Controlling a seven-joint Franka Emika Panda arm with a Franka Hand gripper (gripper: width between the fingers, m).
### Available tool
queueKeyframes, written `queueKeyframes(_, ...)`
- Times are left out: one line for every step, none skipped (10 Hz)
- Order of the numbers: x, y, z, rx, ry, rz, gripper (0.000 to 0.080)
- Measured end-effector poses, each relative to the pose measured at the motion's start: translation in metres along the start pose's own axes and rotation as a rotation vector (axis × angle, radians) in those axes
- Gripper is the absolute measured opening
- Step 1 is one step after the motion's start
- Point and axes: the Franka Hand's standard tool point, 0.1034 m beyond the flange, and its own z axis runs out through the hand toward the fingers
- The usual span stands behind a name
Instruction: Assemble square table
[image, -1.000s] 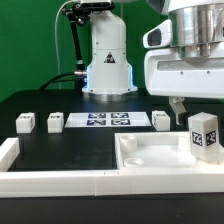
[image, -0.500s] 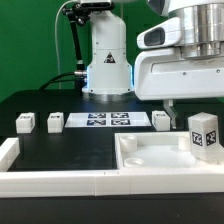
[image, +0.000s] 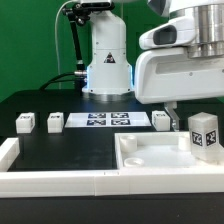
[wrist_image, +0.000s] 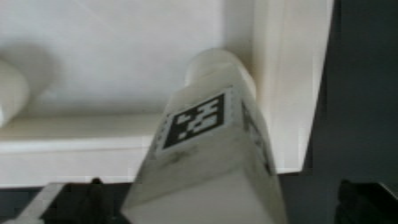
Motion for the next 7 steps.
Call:
queueKeyframes(-0.0002,-0.0030,-0.0004,0.003,0.000,-0.092,0.0649)
queueKeyframes(-0.0003,-0.0042,-0.0007,0.003,-0.001,-0.124,0.0649)
queueKeyframes(-0.0001,-0.0042,-0.0008,-0.003,-0.001,-0.212,0.0649)
queueKeyframes(-0.0001,-0.0040,-0.0008,-0.004,-0.001,-0.256,0.0649)
queueKeyframes(-0.0002,-0.0037,-0.0007,-0.003,-0.002,-0.236,0.0649)
queueKeyframes(-0.0002,-0.0026,-0.0004,-0.003,-0.002,-0.235,0.0524)
queueKeyframes(-0.0003,-0.0013,-0.0001,-0.004,-0.002,-0.235,0.0524)
